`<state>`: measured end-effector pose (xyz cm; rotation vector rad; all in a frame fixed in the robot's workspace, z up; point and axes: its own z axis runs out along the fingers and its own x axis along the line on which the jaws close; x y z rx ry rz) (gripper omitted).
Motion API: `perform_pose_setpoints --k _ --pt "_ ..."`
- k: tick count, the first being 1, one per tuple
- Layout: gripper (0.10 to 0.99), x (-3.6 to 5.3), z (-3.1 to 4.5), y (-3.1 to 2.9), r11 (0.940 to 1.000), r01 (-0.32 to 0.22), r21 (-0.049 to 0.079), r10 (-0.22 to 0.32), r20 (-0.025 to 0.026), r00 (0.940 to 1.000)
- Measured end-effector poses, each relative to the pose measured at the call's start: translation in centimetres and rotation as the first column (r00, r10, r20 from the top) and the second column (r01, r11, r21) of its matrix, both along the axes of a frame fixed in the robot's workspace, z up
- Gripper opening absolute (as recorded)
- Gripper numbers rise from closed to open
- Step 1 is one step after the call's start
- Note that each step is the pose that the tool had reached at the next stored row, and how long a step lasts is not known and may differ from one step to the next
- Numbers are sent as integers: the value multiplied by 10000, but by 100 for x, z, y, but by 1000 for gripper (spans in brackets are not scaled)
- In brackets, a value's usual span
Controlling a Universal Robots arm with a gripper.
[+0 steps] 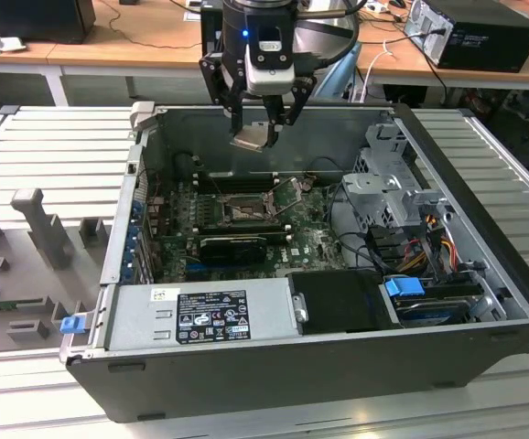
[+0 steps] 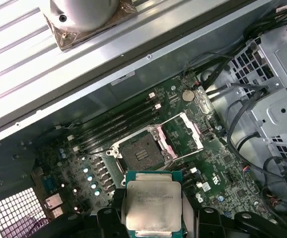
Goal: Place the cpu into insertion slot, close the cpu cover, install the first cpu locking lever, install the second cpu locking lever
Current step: 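Place the cpu into insertion slot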
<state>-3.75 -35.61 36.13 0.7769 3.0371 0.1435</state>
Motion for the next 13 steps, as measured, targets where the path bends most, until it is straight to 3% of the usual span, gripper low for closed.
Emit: perform_pose_setpoints --k 13 --pt "537 0 0 0 9956 939 -1 -939 -1 9956"
